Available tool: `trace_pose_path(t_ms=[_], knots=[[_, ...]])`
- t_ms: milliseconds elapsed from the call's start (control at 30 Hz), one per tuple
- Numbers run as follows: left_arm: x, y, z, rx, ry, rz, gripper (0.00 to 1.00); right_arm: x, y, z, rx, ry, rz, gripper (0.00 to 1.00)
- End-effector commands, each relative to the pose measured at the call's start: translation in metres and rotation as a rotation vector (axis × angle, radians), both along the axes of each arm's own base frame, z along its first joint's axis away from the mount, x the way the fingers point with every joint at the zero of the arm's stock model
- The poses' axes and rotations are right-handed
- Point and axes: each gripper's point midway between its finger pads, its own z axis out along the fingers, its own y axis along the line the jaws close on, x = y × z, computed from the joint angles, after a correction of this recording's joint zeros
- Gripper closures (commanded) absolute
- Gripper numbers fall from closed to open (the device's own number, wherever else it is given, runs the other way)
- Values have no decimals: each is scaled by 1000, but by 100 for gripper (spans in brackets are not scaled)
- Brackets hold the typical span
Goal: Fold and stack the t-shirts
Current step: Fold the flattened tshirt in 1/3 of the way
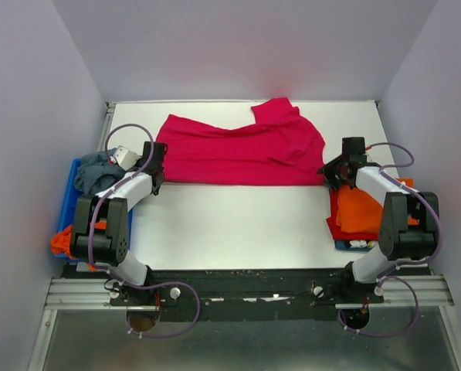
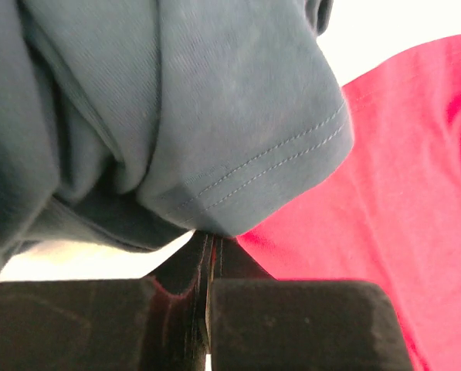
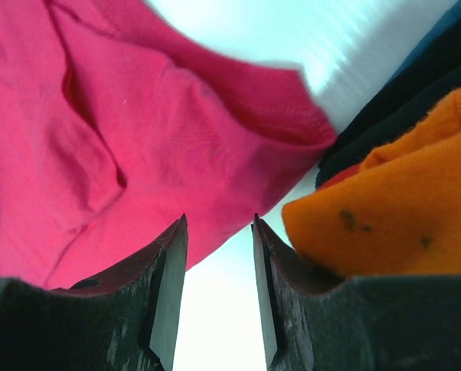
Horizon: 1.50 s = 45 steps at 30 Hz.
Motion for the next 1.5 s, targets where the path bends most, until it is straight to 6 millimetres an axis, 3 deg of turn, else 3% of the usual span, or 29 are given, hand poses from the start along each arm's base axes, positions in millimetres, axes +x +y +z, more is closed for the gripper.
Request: trace_pose_path(t_ms=[0, 133, 267, 767, 933, 1067, 1133, 1200, 1367, 1467], knots=[[4, 18, 17, 25, -52, 28, 100, 1, -12, -10, -58, 54, -66, 52], [2, 26, 19, 37, -50, 46, 100, -1, -17, -11, -86, 82, -76, 52], [2, 27, 21, 39, -63, 40, 100, -9, -10, -10, -124, 117, -33, 52], [0, 28, 15, 44, -54, 36, 100, -24, -6, -41, -209, 283, -22, 63], [-1, 27, 11, 37, -45, 36, 100, -19, -8, -41, -218, 281, -29, 64], [-1, 29, 12, 45, -44, 43, 100, -9, -4, -42, -199, 273, -34, 73], [-1, 30, 13, 52, -44, 45, 100, -3, -5, -39, -198, 250, -40, 81], [-2, 32, 14, 65, -40, 49, 100, 3, -7, -34, -210, 225, -39, 99], [-6, 35, 18, 70, -35, 75, 100, 13, -4, -11, -202, 159, -21, 99], [-2, 26, 25, 37, -64, 51, 100, 17, -8, 11, -220, 110, -27, 99]])
